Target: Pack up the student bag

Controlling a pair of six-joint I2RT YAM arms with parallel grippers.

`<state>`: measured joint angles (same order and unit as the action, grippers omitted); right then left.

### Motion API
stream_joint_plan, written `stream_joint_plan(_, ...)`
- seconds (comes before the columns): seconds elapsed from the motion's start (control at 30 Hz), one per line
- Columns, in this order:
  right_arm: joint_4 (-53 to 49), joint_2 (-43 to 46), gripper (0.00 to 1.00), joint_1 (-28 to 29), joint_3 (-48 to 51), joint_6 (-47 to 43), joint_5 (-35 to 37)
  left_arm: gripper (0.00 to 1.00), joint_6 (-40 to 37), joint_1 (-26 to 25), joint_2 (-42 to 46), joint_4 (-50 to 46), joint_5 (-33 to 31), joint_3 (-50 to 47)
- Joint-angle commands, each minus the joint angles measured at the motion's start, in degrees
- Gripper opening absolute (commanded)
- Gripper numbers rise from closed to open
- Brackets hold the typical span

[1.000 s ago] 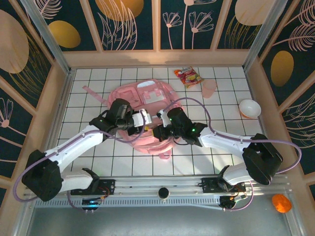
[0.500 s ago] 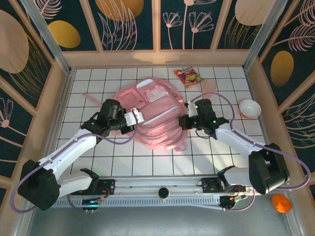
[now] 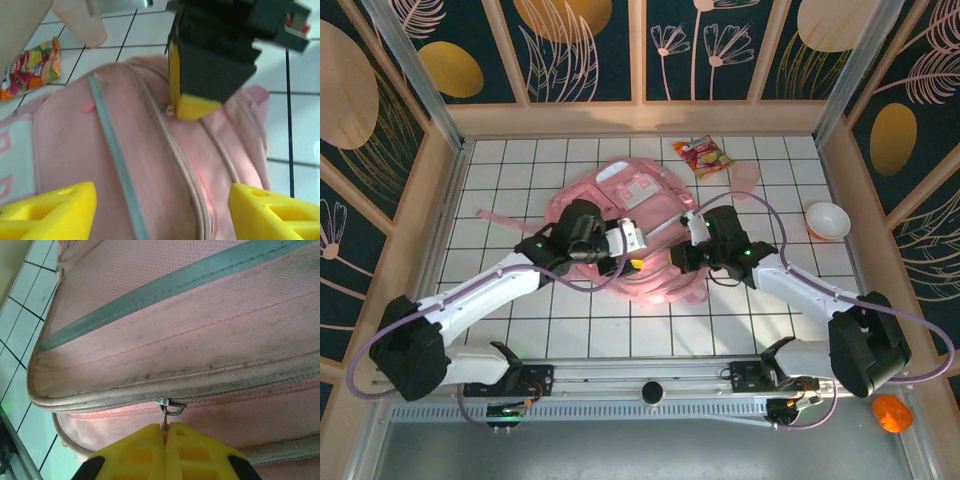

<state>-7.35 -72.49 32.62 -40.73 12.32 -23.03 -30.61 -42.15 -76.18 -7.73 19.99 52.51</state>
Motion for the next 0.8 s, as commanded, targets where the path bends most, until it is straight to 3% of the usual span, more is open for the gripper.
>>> stream_joint_plan(0.0, -0.3, 1.2, 0.00, 0.4, -1.2, -0.2, -0.3, 0.72, 5.7, -2.2, -4.3, 4.9, -2.9, 2.8)
stream_joint_plan(0.3, -0.3, 2.1, 0.00, -0.5, -1.4, -0.1, -0.9, 0.68, 7.5, -4.0, -13.2, 5.0, -6.3, 5.7)
stream_joint_plan(0.37, -0.4, 2.6, 0.00, -0.9, -1.3, 0.0, -0.9, 0.59, 7.4, -4.0, -14.2, 5.0, -7.5, 5.3)
stream_joint_plan(0.57, -2.2, 4.1, 0.00, -4.4, -0.1, -1.1, -0.6, 0.00, 3.0, -4.0, -12.4, 3.7, -9.7, 2.8)
stream_joint_plan(0.77, -2.5, 3.2, 0.00, -13.5, 2.5, -3.7, -2.1, 0.00, -7.4, -1.5, -1.8, 0.6, -7.5, -5.4)
